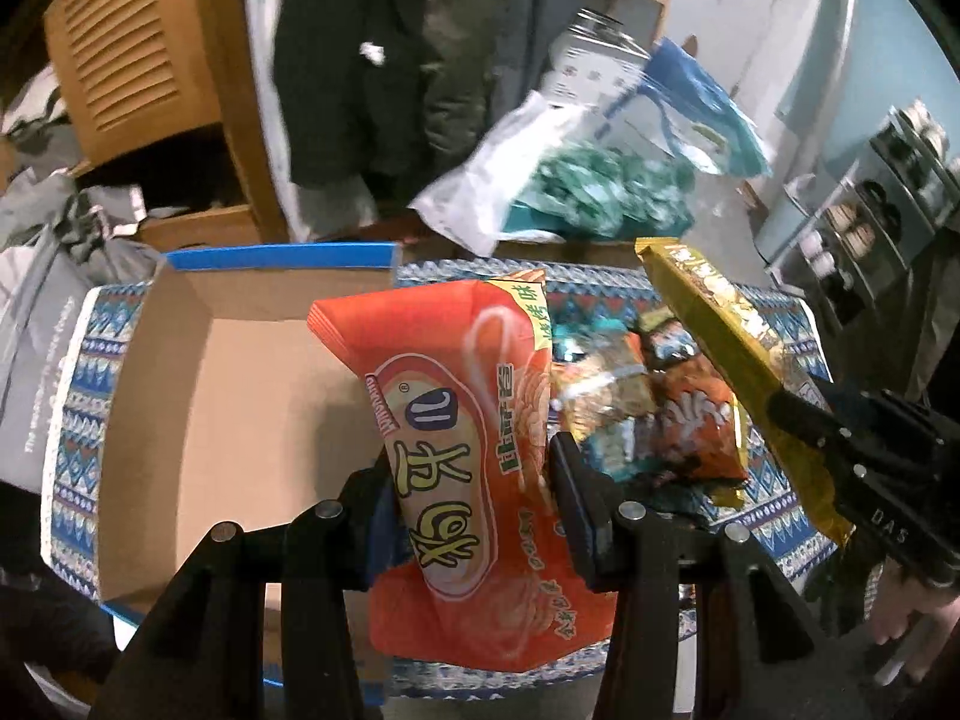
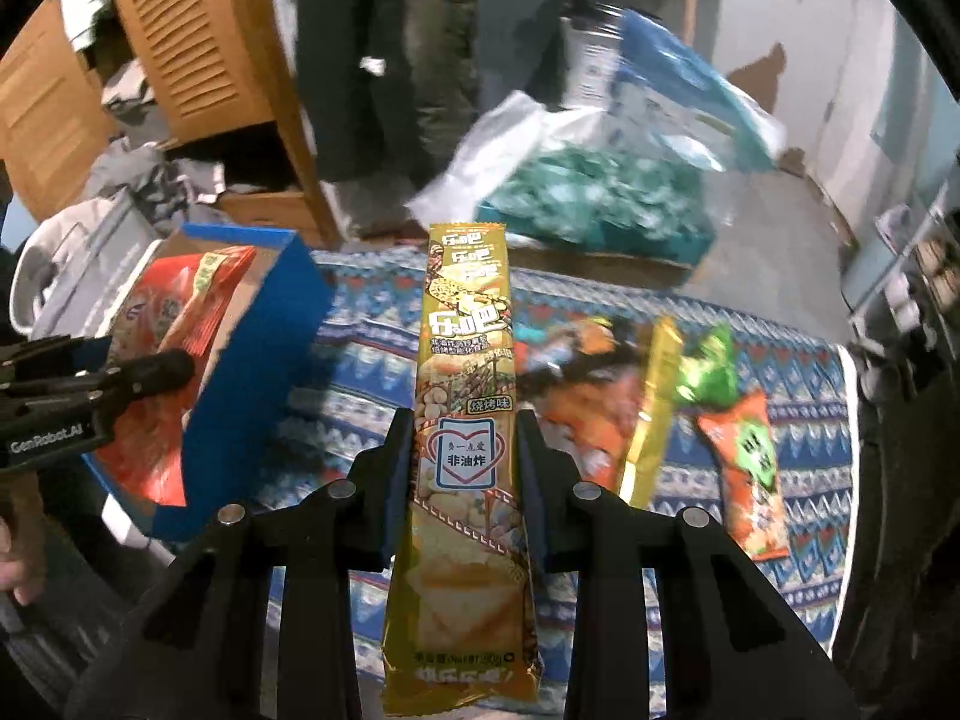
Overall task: Organize snacks
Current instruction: 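Carry both held snacks over the cardboard box and open both tools to drop them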
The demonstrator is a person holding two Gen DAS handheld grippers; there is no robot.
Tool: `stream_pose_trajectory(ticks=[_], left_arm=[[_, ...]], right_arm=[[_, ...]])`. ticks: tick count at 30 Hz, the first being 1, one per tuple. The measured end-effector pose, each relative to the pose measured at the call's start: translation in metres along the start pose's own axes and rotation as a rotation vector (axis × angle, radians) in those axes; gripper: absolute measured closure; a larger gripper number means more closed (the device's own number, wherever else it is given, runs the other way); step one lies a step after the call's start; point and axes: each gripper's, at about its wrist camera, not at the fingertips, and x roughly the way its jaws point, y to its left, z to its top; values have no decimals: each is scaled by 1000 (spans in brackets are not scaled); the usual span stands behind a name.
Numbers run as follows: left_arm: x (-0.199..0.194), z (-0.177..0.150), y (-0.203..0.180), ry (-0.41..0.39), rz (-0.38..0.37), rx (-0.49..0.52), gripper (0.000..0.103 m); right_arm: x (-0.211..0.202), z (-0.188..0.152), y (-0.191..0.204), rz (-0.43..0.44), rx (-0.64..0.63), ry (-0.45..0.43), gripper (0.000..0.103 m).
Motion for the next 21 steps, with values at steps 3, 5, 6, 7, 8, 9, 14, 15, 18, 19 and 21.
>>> stream_pose_trajectory(ticks=[3,5,6,7,8,9,14,15,18,19,21], left_arm=[[-4,-1,19,-9,19,-24,55],[-7,-3,31,-13,30,-36,55],[-8,-4,36,-16,39,-42,55],[-9,-5,42,-19,47,-50,55],[-10,-6,51,-20,52,-63,55],[-11,-7,55,-21,56,-69,55],[-15,-14,86,-26,85,-117,55],[-15,-16,92,-26,86,-129,55],[-16,-19,107,-29,109,-148,55],[-15,-21,112,-31,119,-155,55],[-14,-24,122,-28,130,-171,55]], right_arm=[[7,9,22,17,-33,4,73],[11,13,36,27,-54,10,73],[14,17,46,38,-65,13,73],[16,19,52,46,-69,15,73],[19,22,62,61,-81,19,73],[21,25,69,70,-88,22,73],[33,37,108,112,-131,36,72],[36,39,117,124,-139,43,72],[45,43,138,154,-159,62,72],[48,44,145,161,-167,68,72],[54,45,159,174,-176,83,72]])
